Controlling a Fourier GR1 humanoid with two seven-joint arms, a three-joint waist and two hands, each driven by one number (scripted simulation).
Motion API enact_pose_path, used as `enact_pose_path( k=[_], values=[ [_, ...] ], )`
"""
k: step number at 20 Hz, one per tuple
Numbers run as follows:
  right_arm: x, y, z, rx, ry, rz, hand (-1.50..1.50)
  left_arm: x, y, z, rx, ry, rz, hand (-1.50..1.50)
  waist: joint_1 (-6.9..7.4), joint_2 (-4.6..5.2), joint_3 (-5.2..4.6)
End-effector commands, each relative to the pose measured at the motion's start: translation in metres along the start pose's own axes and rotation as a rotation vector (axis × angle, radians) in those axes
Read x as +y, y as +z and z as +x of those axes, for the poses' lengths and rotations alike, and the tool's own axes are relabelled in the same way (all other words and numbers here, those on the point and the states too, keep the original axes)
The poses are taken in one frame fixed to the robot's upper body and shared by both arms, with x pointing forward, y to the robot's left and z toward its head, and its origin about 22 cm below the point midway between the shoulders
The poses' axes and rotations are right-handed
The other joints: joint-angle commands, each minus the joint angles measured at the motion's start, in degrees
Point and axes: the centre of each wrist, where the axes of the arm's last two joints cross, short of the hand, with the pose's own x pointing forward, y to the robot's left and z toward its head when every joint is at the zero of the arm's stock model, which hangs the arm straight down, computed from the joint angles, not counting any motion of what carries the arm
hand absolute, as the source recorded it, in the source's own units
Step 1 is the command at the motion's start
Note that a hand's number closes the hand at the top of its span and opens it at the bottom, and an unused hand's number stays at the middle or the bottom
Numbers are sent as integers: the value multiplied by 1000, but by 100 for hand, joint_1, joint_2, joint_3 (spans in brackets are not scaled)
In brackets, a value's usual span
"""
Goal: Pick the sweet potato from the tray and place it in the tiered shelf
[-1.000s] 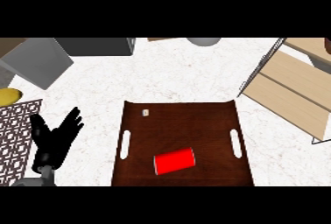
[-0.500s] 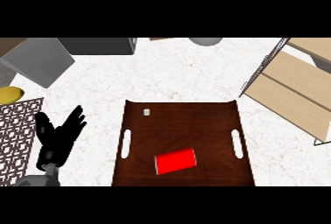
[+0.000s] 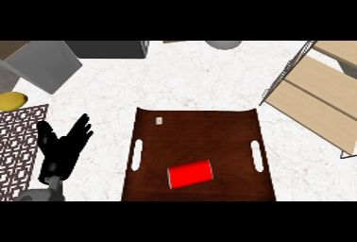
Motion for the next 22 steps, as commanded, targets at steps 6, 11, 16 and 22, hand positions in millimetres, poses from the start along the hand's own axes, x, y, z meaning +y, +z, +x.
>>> enact_pose_path(
  k=[6, 11, 16, 22],
  values=[
    [12, -22, -32, -20, 4, -25, 150, -25, -10, -1, 11, 7, -6, 0, -37, -4, 0],
    [25, -42, -36, -44, -31, -3, 150, 18, 7, 7, -7, -9, 3, 0, 32, 4, 1],
    [20, -35, -28, -60, -20, -1, 150, 1, -3, 9, -2, -3, 2, 0, -4, -3, 0],
    [8, -37, -36, 40, -168, -83, 150, 9, -7, 12, -5, -15, 5, 0, -14, -4, 3]
  ],
)
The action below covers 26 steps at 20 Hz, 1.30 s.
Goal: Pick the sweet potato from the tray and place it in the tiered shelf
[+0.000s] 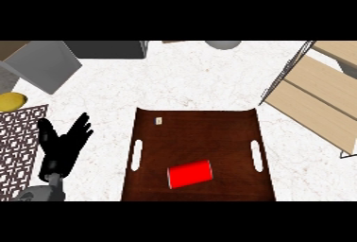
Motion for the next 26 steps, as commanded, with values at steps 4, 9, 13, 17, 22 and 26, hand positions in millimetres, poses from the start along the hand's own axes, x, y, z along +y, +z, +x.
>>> enact_pose_path(
  k=[4, 9, 13, 17, 22, 26],
  values=[
    [-8, -1, -11, 92, -246, -76, -150, 0, -7, -11, 7, 5, 7, 0, -32, 1, -2],
    [-19, -13, -11, 85, -461, -116, -150, -6, 3, -11, -13, 1, -13, 0, 28, 10, 1],
    [-48, -8, -17, 100, -610, -158, -150, 2, 10, -7, -21, -4, -13, 0, 2, -11, 0],
    [-66, -16, -36, 125, -664, -288, -150, -5, 4, -12, -15, 5, 18, 0, -19, 4, 0],
    [-98, -4, -42, 199, -604, -455, -150, -10, -4, 4, -1, 2, 0, 0, -73, -10, -5],
    [-139, 10, -76, 274, -671, -571, -150, -6, 12, -6, -4, 16, 18, 0, -123, -40, 0]
  ],
)
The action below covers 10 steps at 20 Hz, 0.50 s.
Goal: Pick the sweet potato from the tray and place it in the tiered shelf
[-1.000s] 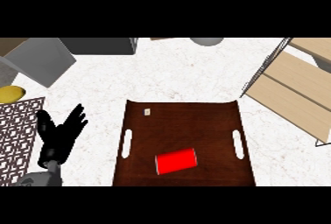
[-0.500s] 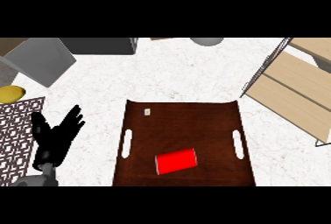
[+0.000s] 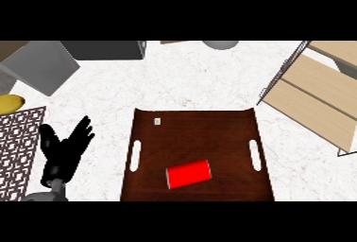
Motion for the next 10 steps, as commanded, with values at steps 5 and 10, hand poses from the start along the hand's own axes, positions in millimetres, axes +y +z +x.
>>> enact_pose_path(
  k=[5, 10],
  values=[
    [-91, -15, -24, 80, -127, -138, -150, 17, 2, -3, -3, 1, 32, 0, -68, -14, 5],
    [-141, -1, -40, 58, -107, -72, -150, 3, -6, 0, 3, 4, 17, 0, -95, -11, 3]
  ],
)
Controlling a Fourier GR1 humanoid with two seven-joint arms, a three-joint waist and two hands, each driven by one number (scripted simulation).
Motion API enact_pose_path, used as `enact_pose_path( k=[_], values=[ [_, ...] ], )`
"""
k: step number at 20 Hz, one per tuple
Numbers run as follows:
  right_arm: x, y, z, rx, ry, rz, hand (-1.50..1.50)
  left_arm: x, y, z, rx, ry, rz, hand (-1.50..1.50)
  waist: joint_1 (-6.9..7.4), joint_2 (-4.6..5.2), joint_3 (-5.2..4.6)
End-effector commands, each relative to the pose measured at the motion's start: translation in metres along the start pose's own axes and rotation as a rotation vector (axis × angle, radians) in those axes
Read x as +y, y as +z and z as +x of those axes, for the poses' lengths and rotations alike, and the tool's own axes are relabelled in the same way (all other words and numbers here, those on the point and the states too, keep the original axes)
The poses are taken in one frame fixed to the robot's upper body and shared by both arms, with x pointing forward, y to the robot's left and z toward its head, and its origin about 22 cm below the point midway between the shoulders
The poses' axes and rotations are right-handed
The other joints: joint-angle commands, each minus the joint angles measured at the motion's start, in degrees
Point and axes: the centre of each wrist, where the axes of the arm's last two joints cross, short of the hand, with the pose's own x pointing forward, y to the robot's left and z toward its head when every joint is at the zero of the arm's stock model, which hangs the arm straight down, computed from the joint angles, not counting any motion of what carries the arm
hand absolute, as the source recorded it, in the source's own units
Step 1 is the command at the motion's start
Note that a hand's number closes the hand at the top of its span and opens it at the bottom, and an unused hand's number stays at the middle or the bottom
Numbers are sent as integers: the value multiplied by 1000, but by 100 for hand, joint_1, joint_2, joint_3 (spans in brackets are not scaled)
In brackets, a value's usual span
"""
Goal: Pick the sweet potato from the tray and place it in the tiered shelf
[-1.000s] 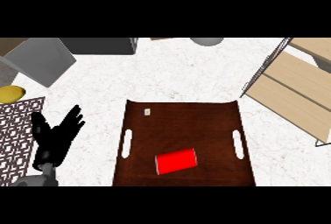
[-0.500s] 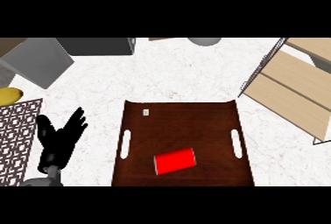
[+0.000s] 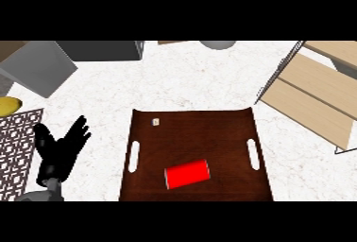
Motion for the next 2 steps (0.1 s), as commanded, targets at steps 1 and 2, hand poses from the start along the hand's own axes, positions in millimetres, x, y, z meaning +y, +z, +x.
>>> enact_pose_path(
  k=[1, 2],
  values=[
    [-47, 3, -11, -14, 14, 16, -150, -15, 3, 12, 0, 8, 2, 0, 2, -2, 2],
    [-52, 10, -25, -19, 8, 43, -150, 1, -1, 2, 13, 6, 0, 0, -9, 4, 0]
  ],
)
